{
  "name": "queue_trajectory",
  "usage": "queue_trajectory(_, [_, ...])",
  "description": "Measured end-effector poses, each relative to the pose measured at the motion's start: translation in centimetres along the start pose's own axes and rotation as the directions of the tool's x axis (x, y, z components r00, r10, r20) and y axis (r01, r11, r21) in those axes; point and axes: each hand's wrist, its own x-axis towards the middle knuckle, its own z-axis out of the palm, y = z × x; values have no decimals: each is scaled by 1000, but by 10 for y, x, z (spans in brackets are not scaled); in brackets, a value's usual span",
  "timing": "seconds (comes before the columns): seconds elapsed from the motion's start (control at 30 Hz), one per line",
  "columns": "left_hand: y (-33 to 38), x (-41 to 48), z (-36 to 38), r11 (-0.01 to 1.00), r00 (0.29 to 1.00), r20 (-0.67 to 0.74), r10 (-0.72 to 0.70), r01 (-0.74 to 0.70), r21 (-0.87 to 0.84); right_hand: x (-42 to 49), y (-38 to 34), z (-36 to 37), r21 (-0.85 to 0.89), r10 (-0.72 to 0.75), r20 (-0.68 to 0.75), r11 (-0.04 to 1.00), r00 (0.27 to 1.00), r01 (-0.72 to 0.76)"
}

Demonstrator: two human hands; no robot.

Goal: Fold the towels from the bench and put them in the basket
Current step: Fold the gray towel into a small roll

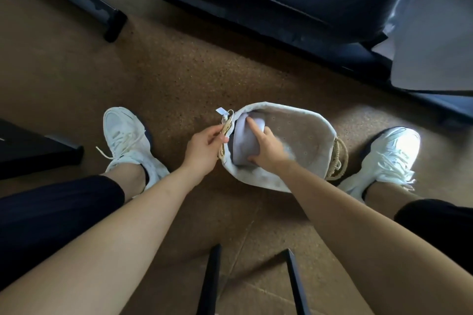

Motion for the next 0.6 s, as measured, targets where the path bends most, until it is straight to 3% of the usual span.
queue_trajectory(0.1, [3, -2, -1, 1000, 1000, 9, -4, 4, 14, 0, -8, 4, -120, 80, -4, 990, 997, -80])
queue_trajectory(0.17, [6, -3, -2, 1000, 1000, 18, -7, 6, 25, 0, -6, 4, -291, 104, -112, 948, 988, -132])
queue_trajectory(0.23, [8, -5, -3, 999, 1000, 26, -13, 13, 30, -4, -3, 2, -515, -35, -232, 852, 972, -93])
queue_trajectory(0.3, [9, -6, -3, 999, 999, 34, -18, 16, 37, -8, 1, 1, -618, -209, -252, 786, 945, 9])
queue_trajectory(0.4, [7, -9, -3, 999, 999, 32, -4, 3, 46, -10, 14, 9, -666, -392, -129, 715, 911, 213])
queue_trajectory(0.6, [7, -9, -4, 999, 999, 46, 12, -14, 34, 5, 11, 10, -626, -294, -48, 753, 955, 200])
